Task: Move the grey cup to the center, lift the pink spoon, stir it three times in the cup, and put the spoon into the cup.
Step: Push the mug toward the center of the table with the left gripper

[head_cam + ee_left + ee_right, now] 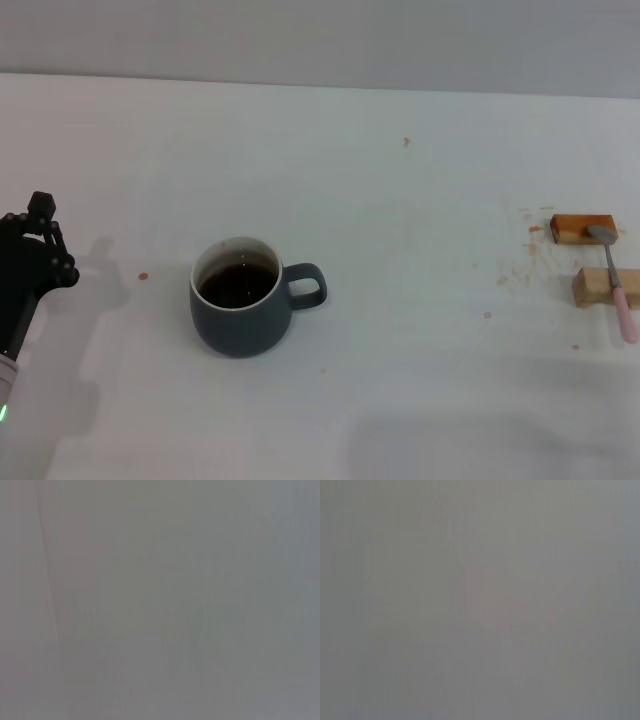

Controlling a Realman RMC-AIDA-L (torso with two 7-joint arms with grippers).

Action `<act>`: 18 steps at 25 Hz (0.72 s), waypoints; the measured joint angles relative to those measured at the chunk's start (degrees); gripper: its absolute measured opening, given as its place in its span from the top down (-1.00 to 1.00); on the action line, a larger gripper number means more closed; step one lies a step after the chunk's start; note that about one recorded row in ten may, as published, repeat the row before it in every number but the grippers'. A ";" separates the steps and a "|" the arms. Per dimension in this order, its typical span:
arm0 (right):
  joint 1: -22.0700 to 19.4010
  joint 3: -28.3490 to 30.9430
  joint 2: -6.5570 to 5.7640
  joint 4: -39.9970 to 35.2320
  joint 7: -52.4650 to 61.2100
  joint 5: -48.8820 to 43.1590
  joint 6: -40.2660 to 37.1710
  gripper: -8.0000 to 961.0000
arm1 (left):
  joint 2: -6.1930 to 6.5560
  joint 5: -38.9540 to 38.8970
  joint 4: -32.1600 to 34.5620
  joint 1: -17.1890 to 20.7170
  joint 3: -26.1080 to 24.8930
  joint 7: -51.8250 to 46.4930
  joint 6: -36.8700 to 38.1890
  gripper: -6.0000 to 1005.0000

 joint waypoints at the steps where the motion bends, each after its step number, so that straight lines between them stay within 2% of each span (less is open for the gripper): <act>1: -0.03 0.00 0.01 0.05 -0.05 0.00 0.00 -0.58 | 0.00 0.00 0.00 0.00 0.00 0.00 0.00 0.99; 18: -0.05 0.00 0.06 0.13 -0.15 0.00 0.00 -0.58 | 0.00 0.32 0.10 -0.03 0.02 -0.08 -0.36 0.99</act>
